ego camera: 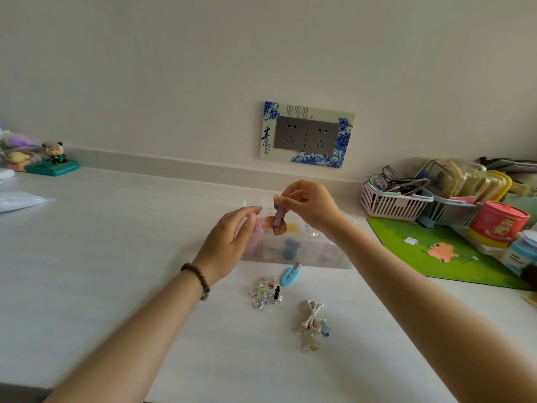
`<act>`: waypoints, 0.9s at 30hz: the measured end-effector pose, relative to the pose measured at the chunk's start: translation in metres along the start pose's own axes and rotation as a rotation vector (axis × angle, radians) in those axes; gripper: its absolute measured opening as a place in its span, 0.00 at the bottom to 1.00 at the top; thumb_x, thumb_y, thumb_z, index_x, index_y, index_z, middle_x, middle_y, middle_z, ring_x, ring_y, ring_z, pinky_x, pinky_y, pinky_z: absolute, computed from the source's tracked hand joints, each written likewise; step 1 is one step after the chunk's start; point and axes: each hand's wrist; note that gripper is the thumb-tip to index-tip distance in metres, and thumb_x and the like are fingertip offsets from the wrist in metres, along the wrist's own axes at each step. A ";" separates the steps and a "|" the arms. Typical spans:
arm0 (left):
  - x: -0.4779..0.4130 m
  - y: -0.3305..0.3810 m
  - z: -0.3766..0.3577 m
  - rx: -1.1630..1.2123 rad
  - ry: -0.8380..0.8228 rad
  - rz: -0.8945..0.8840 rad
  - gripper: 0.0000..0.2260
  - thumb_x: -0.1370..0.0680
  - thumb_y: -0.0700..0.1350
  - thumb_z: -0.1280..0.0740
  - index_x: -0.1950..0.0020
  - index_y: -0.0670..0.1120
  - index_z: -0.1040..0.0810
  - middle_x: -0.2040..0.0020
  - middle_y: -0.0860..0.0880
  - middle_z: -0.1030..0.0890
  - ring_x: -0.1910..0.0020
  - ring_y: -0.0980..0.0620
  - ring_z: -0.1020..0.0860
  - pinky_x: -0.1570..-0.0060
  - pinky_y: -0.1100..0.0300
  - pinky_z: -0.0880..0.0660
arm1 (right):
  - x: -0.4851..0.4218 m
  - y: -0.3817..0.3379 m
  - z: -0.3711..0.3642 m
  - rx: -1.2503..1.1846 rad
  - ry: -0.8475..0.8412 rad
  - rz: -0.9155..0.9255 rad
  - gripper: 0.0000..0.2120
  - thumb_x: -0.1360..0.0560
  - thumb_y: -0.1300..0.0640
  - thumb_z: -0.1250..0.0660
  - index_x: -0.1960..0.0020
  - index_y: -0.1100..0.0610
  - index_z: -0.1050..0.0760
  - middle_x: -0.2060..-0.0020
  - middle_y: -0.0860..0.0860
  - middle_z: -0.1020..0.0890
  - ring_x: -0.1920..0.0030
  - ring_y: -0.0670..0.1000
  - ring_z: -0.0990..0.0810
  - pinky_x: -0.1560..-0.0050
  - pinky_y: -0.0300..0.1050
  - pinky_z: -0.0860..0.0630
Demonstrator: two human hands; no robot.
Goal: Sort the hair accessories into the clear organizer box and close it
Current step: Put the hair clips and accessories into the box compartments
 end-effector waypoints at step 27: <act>-0.003 -0.006 -0.003 -0.199 -0.071 -0.021 0.26 0.23 0.59 0.53 0.35 0.47 0.28 0.33 0.51 0.28 0.31 0.58 0.39 0.29 0.56 0.43 | 0.038 0.017 -0.005 0.489 -0.243 0.378 0.26 0.21 0.43 0.52 0.48 0.58 0.20 0.49 0.52 0.17 0.47 0.50 0.22 0.35 0.46 0.35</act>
Point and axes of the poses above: each hand's wrist, its own x-axis away from the middle knuckle, its own z-axis out of the back of the hand, y = z × x
